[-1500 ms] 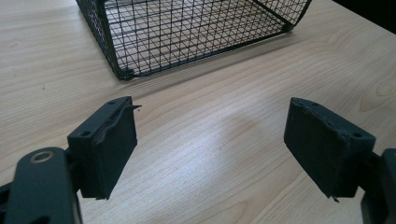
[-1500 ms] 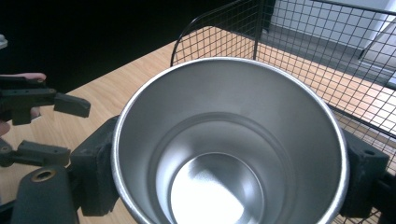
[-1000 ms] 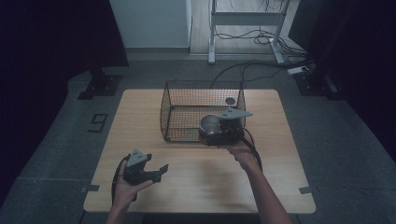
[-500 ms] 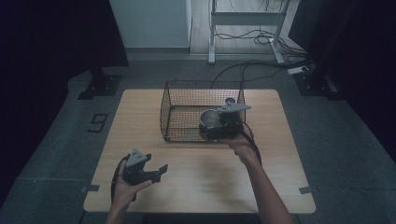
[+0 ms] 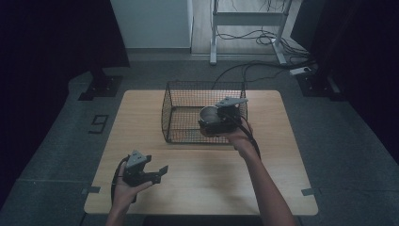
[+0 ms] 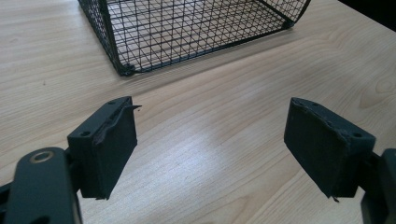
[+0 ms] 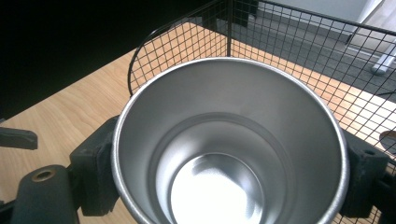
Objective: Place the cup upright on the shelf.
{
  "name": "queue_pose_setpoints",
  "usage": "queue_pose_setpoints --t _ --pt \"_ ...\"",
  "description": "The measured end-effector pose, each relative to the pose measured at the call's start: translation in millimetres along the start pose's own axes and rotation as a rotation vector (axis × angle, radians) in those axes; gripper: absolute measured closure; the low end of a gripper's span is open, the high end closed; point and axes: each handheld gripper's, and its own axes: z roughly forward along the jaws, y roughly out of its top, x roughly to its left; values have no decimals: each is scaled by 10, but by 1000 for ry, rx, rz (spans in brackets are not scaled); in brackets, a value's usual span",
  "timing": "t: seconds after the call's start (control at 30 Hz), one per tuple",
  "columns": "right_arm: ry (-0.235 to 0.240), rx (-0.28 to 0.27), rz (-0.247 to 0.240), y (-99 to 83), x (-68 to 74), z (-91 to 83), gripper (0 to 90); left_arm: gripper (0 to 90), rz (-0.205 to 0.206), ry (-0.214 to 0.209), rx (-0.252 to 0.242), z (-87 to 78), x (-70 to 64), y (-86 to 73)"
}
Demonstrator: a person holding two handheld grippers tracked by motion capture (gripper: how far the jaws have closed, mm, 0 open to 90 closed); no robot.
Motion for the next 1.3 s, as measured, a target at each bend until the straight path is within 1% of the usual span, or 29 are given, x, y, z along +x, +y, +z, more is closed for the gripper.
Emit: queue_pose_setpoints --t 0.13,0.43,0.53,0.63,0.8,0.93,1.1,1.3 --pt "-6 4 7 39 -39 39 148 174 -2 0 -15 -21 3 6" --pt "-19 26 16 151 -132 161 148 174 -8 2 -16 -40 31 4" --pt "-21 27 23 189 -155 192 148 173 -10 1 -20 -45 37 5" --pt "-26 30 21 210 -170 212 148 174 -13 3 -23 -44 35 10" --pt "-37 35 22 270 -222 292 148 174 -10 1 -22 -44 31 11" --pt "-38 34 22 279 -240 342 148 174 -14 5 -28 -57 38 13" --pt "-47 45 24 296 -279 420 148 174 -15 5 -29 -63 46 14" --pt "-55 49 29 346 -356 538 148 174 -26 9 -35 -85 72 9"
